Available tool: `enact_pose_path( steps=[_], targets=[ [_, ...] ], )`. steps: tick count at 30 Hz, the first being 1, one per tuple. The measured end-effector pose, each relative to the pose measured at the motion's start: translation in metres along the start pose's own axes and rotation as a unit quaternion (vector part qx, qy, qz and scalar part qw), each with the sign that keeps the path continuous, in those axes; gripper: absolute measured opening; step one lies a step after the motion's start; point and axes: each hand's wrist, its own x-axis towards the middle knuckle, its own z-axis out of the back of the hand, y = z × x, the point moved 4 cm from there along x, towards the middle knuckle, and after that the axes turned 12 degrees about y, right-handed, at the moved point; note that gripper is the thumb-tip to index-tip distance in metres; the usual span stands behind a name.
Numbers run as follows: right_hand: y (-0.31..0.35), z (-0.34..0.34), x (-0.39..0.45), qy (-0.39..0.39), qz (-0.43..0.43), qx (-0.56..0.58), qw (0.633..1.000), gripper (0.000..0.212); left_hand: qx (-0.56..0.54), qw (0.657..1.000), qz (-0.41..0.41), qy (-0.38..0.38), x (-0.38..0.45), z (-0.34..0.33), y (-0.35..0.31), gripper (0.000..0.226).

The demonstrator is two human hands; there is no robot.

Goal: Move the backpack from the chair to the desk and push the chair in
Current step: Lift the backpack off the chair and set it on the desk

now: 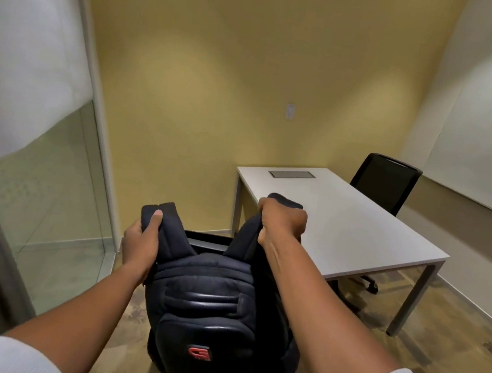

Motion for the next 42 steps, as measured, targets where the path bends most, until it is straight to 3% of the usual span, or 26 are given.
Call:
enact_pose_path(
  steps=[8,11,15,20,25,29,30,32,37,42],
  targets=[
    [0.07,-0.034,-0.041,0.077,0.01,0.065,0.995,0.027,0.033,0.998,-0.03,0.04,-0.05,0.024,-0.024,0.06],
    [0.093,-0.046,-0.049,0.117,0.002,0.029,0.993,0.021,0.016,0.998,-0.042,0.052,-0.059,0.029,-0.039,0.059],
    [0.117,-0.061,-0.063,0.127,0.039,0.005,0.991,0.03,-0.017,0.998,-0.05,-0.044,-0.054,0.037,-0.069,0.045],
    [0.145,-0.085,-0.064,0.174,0.148,-0.063,0.971,0.03,-0.096,0.985,-0.048,-0.138,-0.043,0.043,-0.114,0.028],
    [0.154,-0.112,-0.06,0.214,0.245,-0.189,0.926,0.061,-0.119,0.969,-0.043,-0.214,-0.024,0.054,-0.166,0.023],
    [0.138,-0.126,-0.043,0.238,0.305,-0.28,0.879,0.039,-0.158,0.959,-0.044,-0.231,0.001,0.065,-0.202,0.018],
    [0.131,-0.13,-0.038,0.235,0.309,-0.299,0.872,0.032,-0.172,0.957,-0.049,-0.228,0.009,0.067,-0.212,0.017],
    [0.117,-0.139,-0.025,0.22,0.307,-0.302,0.875,0.044,-0.173,0.958,-0.062,-0.22,0.024,0.071,-0.23,0.016],
    [0.103,-0.174,-0.003,0.124,0.354,-0.271,0.887,0.054,-0.096,0.972,-0.08,-0.197,0.064,0.079,-0.258,0.018],
    [0.101,-0.225,0.027,0.088,0.355,-0.245,0.898,0.053,-0.046,0.976,-0.078,-0.199,0.117,0.096,-0.275,0.016]
  ],
)
